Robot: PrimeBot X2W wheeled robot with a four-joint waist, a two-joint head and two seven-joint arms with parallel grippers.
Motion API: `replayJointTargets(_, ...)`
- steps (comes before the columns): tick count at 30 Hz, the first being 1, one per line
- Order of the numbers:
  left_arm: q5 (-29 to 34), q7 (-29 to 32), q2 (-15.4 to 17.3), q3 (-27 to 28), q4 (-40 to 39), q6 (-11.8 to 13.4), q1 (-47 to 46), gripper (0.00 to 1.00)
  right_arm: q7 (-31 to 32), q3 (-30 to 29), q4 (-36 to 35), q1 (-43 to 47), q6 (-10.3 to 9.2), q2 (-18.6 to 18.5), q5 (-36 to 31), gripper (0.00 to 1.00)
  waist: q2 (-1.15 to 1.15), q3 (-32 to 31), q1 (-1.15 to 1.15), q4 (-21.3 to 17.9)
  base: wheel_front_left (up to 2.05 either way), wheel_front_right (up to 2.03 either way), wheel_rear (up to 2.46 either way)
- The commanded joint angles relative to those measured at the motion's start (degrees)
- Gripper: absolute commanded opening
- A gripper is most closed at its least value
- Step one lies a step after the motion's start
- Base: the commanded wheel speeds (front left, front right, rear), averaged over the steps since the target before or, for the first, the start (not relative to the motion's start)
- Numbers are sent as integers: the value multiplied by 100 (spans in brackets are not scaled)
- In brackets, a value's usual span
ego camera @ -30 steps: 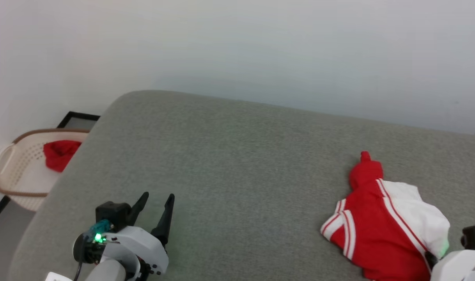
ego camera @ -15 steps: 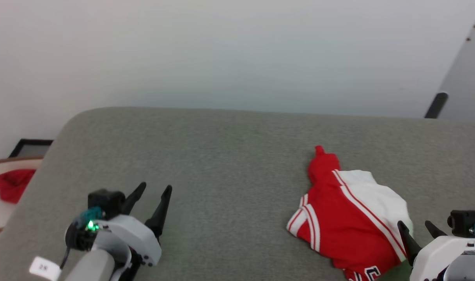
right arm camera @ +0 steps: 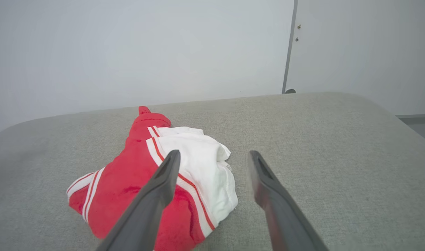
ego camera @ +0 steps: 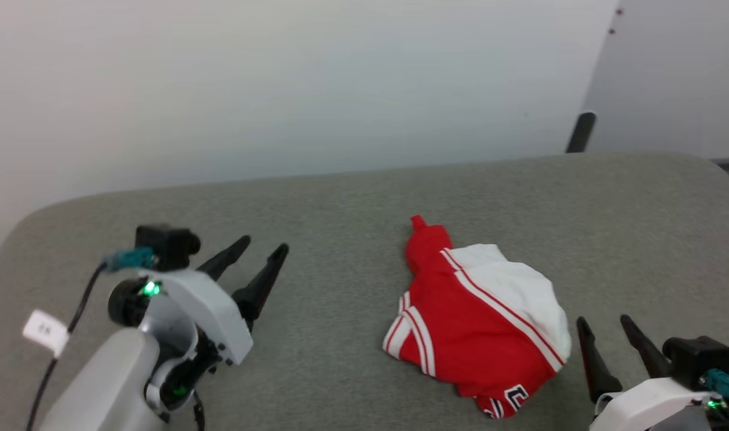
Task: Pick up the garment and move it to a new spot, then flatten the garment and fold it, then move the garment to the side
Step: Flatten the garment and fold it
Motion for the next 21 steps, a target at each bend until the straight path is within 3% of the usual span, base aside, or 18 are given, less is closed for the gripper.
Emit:
replayJointTargets(1,-90,121,36,-57,-68,-24,-101,100,-29,34,-18,89,1,33,-38,100,0,94,0,-273,0,0,0)
replayJointTargets(8,-1041,1824,74,-607,-262,-16,-680,100,-10,22,-40,21,1,176,-87,100,0,321,0,-713,0,0,0)
replayJointTargets(12,-1311,2812,22,-877,-87,110,-973,100,-46,31,5,-58,1,216,-62,100,0,485,0,-968,0,0,0)
replayJointTargets(21,-1052,3527,-66,-1403,462,264,-1192,100,-160,134,211,-248,1,260,46,100,0,892,0,-1433,0,0,0)
